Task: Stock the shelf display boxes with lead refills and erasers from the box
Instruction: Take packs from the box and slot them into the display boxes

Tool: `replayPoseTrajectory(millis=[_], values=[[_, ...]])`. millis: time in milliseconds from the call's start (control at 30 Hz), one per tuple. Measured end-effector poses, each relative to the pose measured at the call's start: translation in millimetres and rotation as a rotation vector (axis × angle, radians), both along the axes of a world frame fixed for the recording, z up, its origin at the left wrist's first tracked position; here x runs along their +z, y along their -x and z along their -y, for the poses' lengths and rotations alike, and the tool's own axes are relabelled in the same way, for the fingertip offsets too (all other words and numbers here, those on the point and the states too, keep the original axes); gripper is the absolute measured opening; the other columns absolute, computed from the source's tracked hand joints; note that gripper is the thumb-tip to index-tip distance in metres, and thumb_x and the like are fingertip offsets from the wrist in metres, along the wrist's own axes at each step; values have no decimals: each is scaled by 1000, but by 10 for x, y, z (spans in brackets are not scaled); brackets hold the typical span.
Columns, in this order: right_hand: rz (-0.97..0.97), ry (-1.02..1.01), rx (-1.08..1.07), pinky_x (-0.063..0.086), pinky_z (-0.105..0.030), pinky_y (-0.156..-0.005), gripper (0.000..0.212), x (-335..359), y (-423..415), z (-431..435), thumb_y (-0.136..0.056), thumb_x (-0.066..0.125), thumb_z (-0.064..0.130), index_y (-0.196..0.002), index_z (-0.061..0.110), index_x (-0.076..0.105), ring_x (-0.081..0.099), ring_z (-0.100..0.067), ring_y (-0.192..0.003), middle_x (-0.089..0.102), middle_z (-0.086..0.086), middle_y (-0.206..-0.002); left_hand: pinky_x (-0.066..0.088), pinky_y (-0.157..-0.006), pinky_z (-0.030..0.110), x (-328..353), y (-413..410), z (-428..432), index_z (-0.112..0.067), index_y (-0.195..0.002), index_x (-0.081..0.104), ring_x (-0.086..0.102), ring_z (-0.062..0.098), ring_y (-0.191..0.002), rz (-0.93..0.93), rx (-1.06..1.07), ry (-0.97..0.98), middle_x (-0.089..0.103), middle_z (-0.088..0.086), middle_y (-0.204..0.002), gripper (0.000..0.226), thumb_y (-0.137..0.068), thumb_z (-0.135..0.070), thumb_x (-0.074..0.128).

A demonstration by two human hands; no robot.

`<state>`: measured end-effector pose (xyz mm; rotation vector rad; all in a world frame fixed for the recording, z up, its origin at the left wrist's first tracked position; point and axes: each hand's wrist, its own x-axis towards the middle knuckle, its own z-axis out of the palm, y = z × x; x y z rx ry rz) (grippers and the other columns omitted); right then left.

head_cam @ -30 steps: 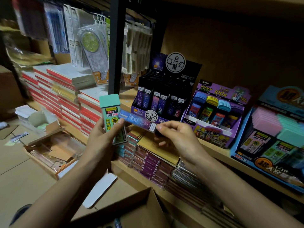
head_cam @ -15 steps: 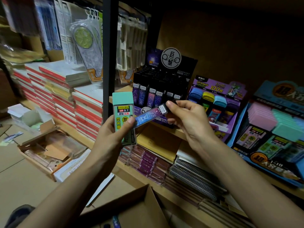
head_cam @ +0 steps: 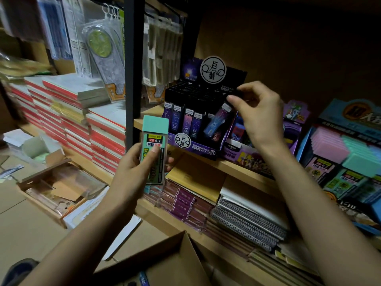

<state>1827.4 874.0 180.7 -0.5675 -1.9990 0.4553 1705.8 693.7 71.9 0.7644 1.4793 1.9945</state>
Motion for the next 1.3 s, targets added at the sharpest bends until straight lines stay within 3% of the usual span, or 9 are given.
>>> replayPoseTrajectory(millis=[133,200,333,433,733,933,1100,1233,1300], values=[[102,-95,14,44,-14,-74,21,-148,164,-79,-84,69,20,-102,10,67,58,-9,-86,63,5,-91,58,-61,24,-22,10,9,-22,-114,57,72,13,-82,15,7,7,74,4,-93,38,-81,-40,53],[104,-78,34,42,-11,-71,20,-169,207,-95,-83,70,21,-100,11,68,58,-9,-84,64,5,-89,57,-60,23,-31,16,25,-23,-112,58,72,13,-81,7,6,12,74,4,-93,37,-79,-41,54],[75,-20,48,45,-18,-70,19,-153,231,-136,-80,72,23,-97,14,70,59,-8,-79,65,6,-84,59,-61,31,-41,30,51,-25,-111,59,72,14,-81,2,-3,23,74,4,-94,35,-79,-40,54],[48,13,34,44,-14,-68,18,-165,251,-157,-81,72,21,-96,14,69,59,-8,-79,65,5,-84,60,-64,35,-40,29,47,-24,-112,59,72,14,-78,-9,-4,28,74,5,-92,36,-80,-39,53],[135,-20,28,47,-24,-74,20,-227,293,-221,-81,72,21,-99,12,69,60,-12,-84,67,-1,-90,59,-64,30,-85,35,6,-24,-119,56,72,16,-79,-33,-3,41,74,4,-93,39,-83,-38,52],[144,-77,-37,52,-35,-72,24,-320,321,-172,-83,70,18,-102,8,59,59,-18,-78,61,-2,-88,58,-62,24,-89,21,-12,-30,-113,56,71,13,-78,-53,-14,17,74,-1,-90,34,-81,-39,51],[187,-198,-148,48,-33,-76,24,-270,342,-116,-89,63,25,-104,6,66,55,-20,-89,54,-8,-102,58,-61,22,-56,-19,-16,-26,-117,55,71,12,-82,-93,-39,28,74,-1,-93,39,-82,-41,49],[270,-176,-152,38,-22,-88,40,-230,148,-62,-95,54,28,-130,10,54,47,-17,-108,47,-7,-116,52,-56,12,-3,-122,-7,-27,-117,56,68,1,-85,-107,-77,36,70,-7,-100,36,-84,-39,50],[243,-119,-87,32,-15,-85,37,-227,-17,31,-95,53,26,-128,10,54,45,-11,-105,48,-6,-117,52,-57,13,27,-212,-5,-29,-115,57,68,0,-86,-105,-142,33,70,-12,-98,32,-85,-37,49]])
